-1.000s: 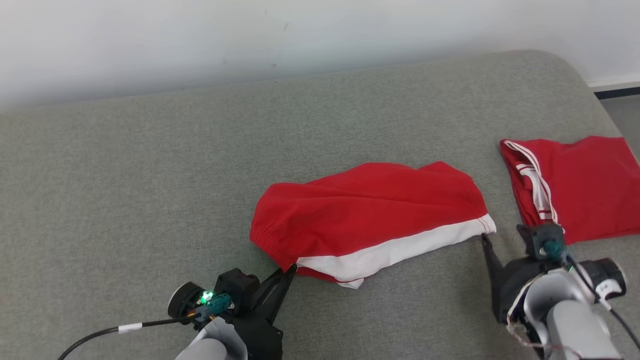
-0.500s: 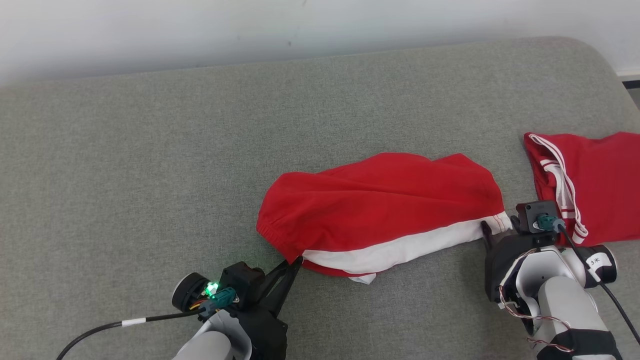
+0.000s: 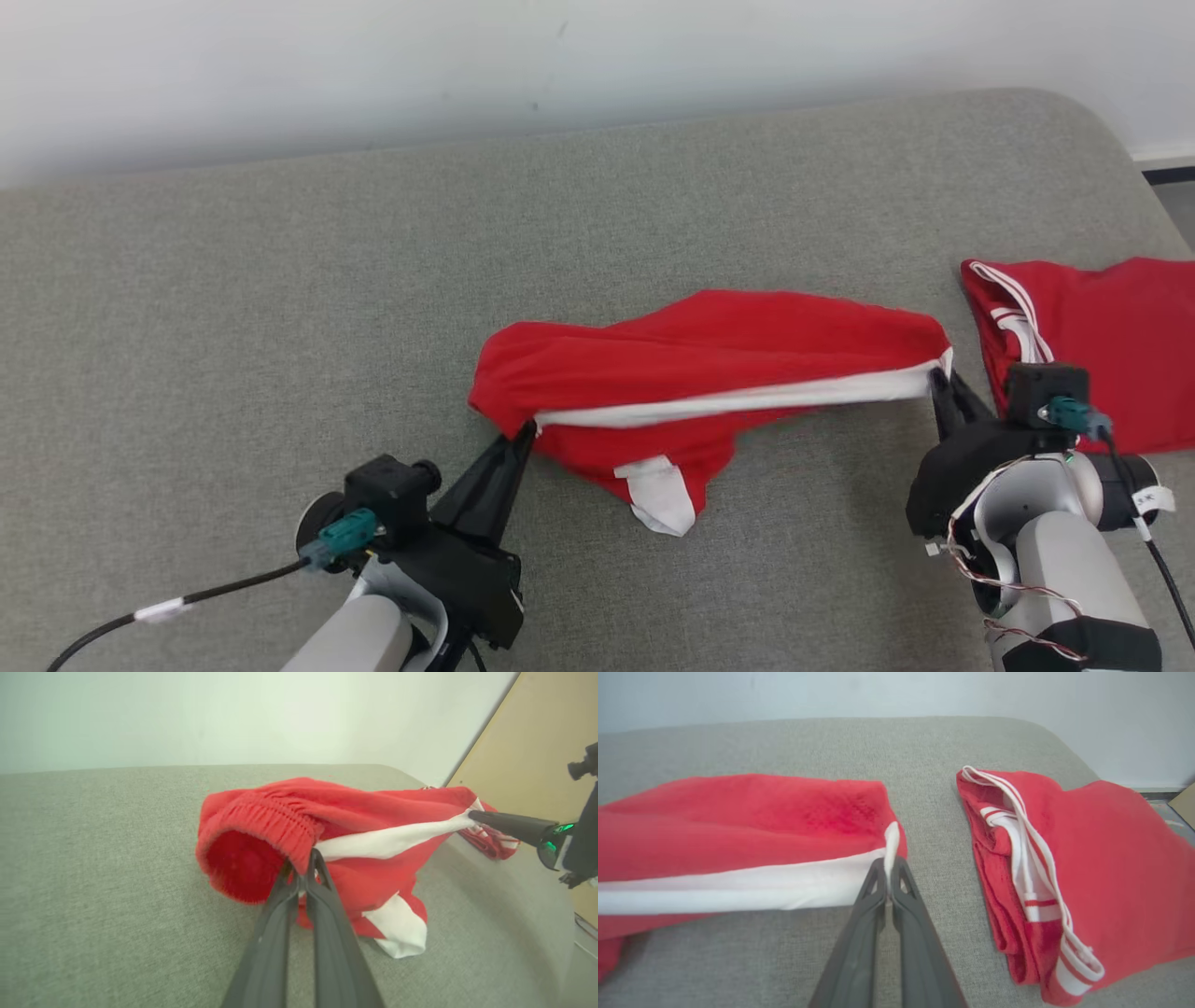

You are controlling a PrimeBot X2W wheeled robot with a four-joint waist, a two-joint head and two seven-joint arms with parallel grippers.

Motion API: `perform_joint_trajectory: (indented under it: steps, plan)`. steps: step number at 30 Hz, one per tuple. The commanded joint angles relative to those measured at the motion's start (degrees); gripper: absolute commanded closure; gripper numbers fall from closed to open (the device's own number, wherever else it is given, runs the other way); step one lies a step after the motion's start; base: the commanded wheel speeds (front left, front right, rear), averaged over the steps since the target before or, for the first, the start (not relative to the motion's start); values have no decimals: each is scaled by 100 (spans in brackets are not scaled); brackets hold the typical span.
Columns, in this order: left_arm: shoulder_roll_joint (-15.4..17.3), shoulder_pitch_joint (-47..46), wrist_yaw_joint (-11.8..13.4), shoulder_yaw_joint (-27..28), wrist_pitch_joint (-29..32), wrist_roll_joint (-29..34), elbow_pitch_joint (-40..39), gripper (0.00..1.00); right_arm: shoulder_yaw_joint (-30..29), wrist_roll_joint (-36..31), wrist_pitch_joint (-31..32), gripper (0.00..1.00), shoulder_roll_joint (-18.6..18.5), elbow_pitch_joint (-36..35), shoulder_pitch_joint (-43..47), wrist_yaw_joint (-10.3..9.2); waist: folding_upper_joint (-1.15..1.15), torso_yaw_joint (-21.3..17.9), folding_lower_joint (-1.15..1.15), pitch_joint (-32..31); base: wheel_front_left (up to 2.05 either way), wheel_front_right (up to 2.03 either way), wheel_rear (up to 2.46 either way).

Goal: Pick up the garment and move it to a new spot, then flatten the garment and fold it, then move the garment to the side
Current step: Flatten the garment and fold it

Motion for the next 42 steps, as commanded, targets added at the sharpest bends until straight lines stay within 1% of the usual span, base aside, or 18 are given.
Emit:
perform_joint_trajectory:
  steps: [1,3,9,14,19,24,27,28,31,35,41,42]
  plan:
    - [35,143,12,174,-16,-73,-200,100,-40,250,-100,100,78,-208,96,-18,-1,0,0,-91,0,0,0]
    - [64,173,12,277,-16,-85,-315,100,-49,378,-125,100,83,-341,107,-18,-1,4,0,-115,0,0,0]
    - [142,280,14,680,-16,-395,-1110,100,-123,1034,-251,100,135,-1283,194,-18,-1,34,0,-272,0,0,0]
    - [360,95,14,606,60,-872,-1759,100,-192,1626,-302,100,245,-2145,64,-18,-1,37,0,-391,0,0,0]
    - [628,-257,13,544,386,-1582,-2442,100,-183,2007,-259,100,346,-2776,-182,-17,-1,20,0,-490,0,0,0]
    - [953,-751,13,593,858,-2207,-2897,100,27,2059,-220,100,385,-3063,-618,-17,-1,-28,0,-608,0,0,0]
    - [1098,-983,13,714,1144,-2708,-3069,100,148,2056,-303,100,412,-3140,-921,-17,-1,-63,0,-674,0,0,0]
    - [1140,-1070,13,811,1277,-3038,-3155,100,130,2014,-391,100,437,-3172,-1087,-17,-1,-78,0,-699,0,0,0]
    - [1310,-1118,22,898,1365,-3106,-3139,100,128,1958,-451,100,467,-3157,-1245,-17,-1,-92,0,-730,0,0,0]
    - [1296,-978,20,942,1485,-3418,-3159,100,95,1940,-481,100,477,-3195,-1336,-17,-1,-92,0,-773,0,0,0]
    - [1327,-869,13,1067,1915,-4281,-3633,100,-48,1926,-514,100,490,-3453,-1438,-17,-1,-104,0,-770,0,0,0]
    - [1319,-865,51,1117,1963,-4432,-3702,100,-73,1928,-489,100,493,-3480,-1458,-17,-1,-107,0,-755,0,0,0]
